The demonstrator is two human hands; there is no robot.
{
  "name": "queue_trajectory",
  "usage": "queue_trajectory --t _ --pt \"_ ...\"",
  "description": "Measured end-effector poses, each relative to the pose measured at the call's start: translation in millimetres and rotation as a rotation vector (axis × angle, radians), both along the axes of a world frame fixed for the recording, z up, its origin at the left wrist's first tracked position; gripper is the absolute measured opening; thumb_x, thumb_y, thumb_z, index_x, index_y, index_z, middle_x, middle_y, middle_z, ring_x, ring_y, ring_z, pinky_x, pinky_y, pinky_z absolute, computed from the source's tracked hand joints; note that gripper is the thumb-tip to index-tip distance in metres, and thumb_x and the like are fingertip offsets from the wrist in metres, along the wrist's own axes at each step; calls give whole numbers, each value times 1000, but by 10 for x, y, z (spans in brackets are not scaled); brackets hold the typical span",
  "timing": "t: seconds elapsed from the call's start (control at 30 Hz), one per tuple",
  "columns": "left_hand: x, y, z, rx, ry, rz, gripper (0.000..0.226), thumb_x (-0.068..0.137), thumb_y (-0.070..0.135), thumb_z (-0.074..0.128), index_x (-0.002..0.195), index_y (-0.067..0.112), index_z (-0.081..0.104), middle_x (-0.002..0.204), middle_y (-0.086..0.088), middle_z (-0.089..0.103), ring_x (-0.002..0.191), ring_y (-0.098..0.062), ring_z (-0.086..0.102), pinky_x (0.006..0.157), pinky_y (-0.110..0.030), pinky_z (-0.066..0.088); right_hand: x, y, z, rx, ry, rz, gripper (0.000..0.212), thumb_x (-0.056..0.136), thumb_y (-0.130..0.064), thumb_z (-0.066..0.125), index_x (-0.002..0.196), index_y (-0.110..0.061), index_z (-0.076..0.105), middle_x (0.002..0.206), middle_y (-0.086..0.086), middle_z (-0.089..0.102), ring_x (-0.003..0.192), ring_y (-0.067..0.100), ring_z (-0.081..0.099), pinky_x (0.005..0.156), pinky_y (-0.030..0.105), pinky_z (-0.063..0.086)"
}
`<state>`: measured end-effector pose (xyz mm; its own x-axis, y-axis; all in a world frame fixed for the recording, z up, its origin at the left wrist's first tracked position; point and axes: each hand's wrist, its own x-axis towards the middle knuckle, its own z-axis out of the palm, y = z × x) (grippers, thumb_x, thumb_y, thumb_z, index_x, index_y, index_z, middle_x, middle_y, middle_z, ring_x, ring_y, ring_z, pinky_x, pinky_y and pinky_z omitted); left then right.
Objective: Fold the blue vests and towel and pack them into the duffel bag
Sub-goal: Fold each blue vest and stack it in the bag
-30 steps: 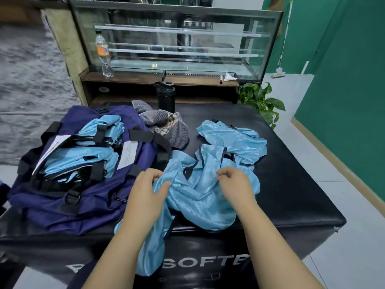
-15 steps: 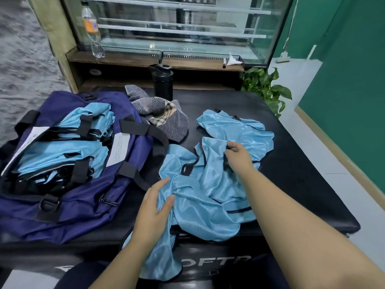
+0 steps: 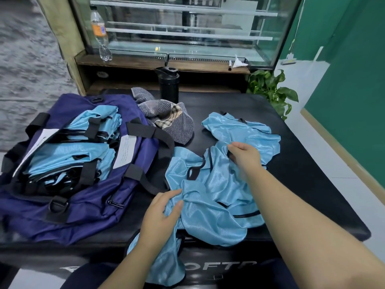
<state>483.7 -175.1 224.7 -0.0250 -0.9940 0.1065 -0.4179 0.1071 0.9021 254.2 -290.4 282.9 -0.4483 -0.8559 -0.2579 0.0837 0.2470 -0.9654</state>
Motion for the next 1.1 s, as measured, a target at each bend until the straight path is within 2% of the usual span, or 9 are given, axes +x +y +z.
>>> queue_trajectory --t 0.13,0.27,0.4,0.47,0.57,0.7,0.9,1.0,1.1 --pt "-16 20 14 -33 23 38 26 92 21 60 103 44 60 109 13 51 105 10 47 83 3 31 86 156 267 -106 -80 91 18 91 0 56 103 -12 61 86 3 57 64 11 58 63 18 50" --pt "-44 41 118 -45 82 94 30 92 16 59 102 44 55 113 10 47 107 14 43 86 3 29 183 449 625 -163 -2 259 34 91 7 46 106 -15 67 76 -6 56 61 10 49 65 21 45" --pt "-129 33 367 -13 161 120 26 94 23 56 112 40 49 118 5 51 109 2 49 95 -21 36 258 717 976 -245 -11 395 43 88 13 43 102 -19 68 86 -5 69 69 8 62 65 18 48" --pt "-180 15 655 2 247 66 30 94 32 53 114 51 41 115 5 57 110 -6 54 96 -25 40 298 820 1138 -283 -31 439 46 87 15 42 98 -21 68 91 -4 72 75 7 66 66 17 49" --pt "-241 -14 1182 -37 336 -57 34 88 50 44 116 64 29 110 10 62 104 2 58 94 -22 41 377 950 1371 -351 -47 528 45 87 17 41 98 -18 67 76 -10 71 68 2 64 62 13 48" --pt "-301 -32 1617 -117 439 -82 34 98 40 42 111 71 40 106 12 65 101 -6 61 97 -35 47 457 1095 1638 -400 -17 601 42 88 17 46 99 -18 67 67 -13 69 61 -1 61 61 11 47" --pt "-265 34 1941 -107 676 -71 23 97 16 52 104 35 63 88 9 70 78 -10 60 68 -29 45 470 1279 1898 -457 79 614 36 85 11 58 100 -21 67 64 -14 66 56 -2 57 59 11 44" --pt "-181 97 2086 -195 549 -71 20 93 16 59 97 33 68 100 5 72 96 -17 65 84 -33 51 434 1332 1949 -505 247 567 36 82 2 68 97 -30 71 74 -8 65 69 5 55 76 20 49" --pt "-96 228 2255 -320 238 -35 23 92 16 61 95 38 64 101 20 65 96 14 55 87 -9 40 428 1393 1988 -518 472 521 33 81 -11 73 98 -39 70 71 -3 51 66 6 43 74 24 43"
